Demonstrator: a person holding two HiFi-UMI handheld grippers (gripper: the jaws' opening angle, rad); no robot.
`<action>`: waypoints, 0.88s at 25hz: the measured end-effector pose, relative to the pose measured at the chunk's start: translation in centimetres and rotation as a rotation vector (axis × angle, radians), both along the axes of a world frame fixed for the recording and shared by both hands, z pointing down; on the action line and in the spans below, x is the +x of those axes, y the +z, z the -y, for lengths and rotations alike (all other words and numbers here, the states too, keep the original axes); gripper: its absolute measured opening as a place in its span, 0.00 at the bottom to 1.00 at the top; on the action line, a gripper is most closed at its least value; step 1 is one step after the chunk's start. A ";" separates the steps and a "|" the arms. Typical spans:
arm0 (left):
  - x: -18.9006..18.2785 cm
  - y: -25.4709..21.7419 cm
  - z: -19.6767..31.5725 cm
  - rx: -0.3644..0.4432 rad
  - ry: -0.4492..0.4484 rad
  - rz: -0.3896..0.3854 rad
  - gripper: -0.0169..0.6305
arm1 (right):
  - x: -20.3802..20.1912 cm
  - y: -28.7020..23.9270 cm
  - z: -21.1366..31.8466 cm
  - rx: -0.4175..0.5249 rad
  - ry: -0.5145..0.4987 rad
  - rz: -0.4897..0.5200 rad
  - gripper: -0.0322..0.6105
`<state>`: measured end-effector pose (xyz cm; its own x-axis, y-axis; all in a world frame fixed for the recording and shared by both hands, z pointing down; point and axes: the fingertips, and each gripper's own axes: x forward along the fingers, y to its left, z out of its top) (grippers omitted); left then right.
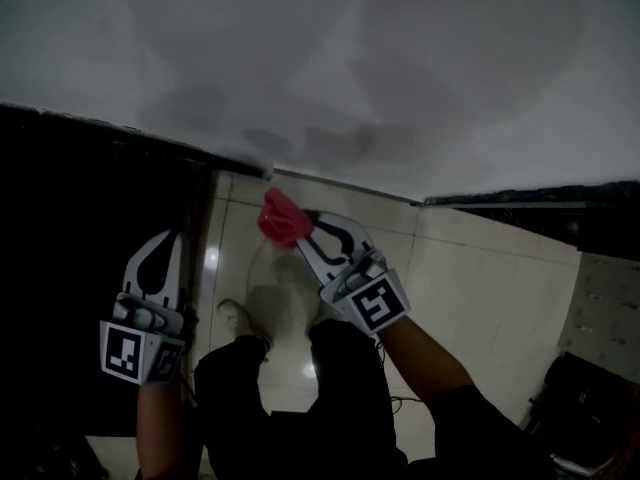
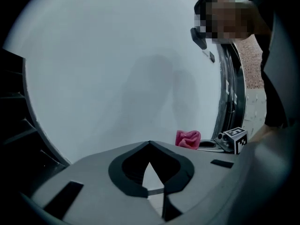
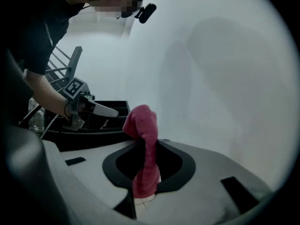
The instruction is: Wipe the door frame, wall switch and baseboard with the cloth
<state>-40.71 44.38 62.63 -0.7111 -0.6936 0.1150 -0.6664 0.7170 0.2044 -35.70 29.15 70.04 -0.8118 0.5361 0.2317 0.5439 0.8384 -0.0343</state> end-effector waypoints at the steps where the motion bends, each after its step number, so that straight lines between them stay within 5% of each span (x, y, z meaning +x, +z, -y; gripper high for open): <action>1: 0.0 2.8 -0.3 0.000 0.004 0.001 0.03 | 0.1 3.4 -0.7 0.001 -0.027 -0.016 0.15; 7: 0.5 16.5 -0.2 0.059 0.009 0.027 0.03 | -1.7 22.1 -2.0 0.068 -0.146 -0.015 0.15; 12: 1.5 25.4 3.5 -0.029 0.210 0.040 0.03 | -5.0 38.5 -1.3 0.216 -0.166 -0.049 0.15; 18: 2.4 27.7 4.2 0.103 0.251 -0.044 0.03 | -9.6 50.0 -1.6 0.239 -0.022 -0.126 0.15; 22: 3.6 29.1 6.6 0.044 0.354 -0.036 0.03 | -12.0 53.2 1.8 0.236 0.195 -0.193 0.15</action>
<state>-37.08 37.80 91.72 -0.4217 -0.9012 0.1000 -0.8637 0.4328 0.2583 -47.66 27.36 123.29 -0.8224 0.2890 0.4899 0.3757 0.9227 0.0863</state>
